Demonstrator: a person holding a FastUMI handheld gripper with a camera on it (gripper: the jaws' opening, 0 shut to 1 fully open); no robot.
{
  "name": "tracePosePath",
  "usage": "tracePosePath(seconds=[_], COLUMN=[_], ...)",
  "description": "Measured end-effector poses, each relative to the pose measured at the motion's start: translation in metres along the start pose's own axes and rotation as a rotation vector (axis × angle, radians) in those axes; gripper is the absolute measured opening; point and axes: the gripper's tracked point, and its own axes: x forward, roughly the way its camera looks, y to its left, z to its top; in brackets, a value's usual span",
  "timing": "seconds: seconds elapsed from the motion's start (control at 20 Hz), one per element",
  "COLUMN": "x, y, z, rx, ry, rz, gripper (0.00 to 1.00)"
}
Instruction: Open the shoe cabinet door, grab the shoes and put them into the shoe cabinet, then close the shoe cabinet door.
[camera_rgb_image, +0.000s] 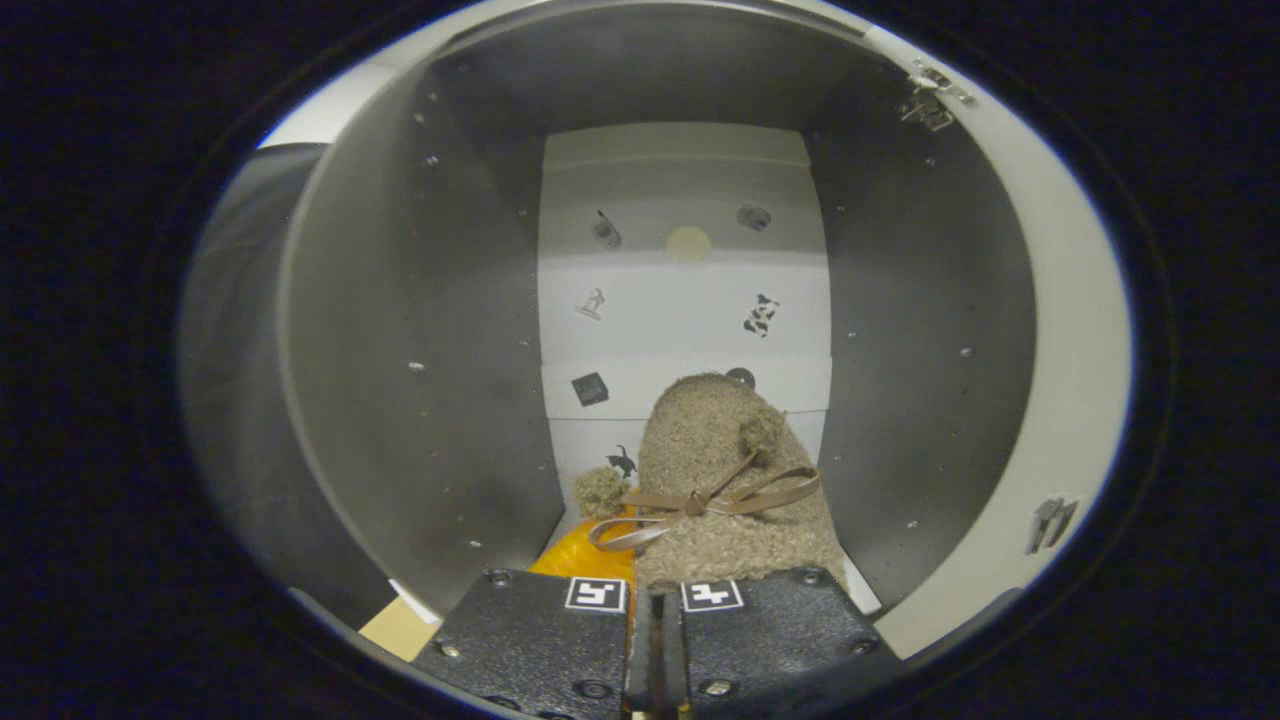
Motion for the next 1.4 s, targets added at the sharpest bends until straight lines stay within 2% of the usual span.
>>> tracePosePath(seconds=[0.15,0.55,0.9,1.4], x=[0.044,0.096,0.122,0.134], y=[-0.012,-0.034,-0.044,-0.054], z=[-0.016,-0.066,-0.098,-0.124], rx=[0.013,0.11,0.078,0.03], ry=[0.037,0.174,0.278,0.455], rz=[-0.018,-0.071,-0.115,-0.184], gripper=[0.07,0.08,0.07,0.1])
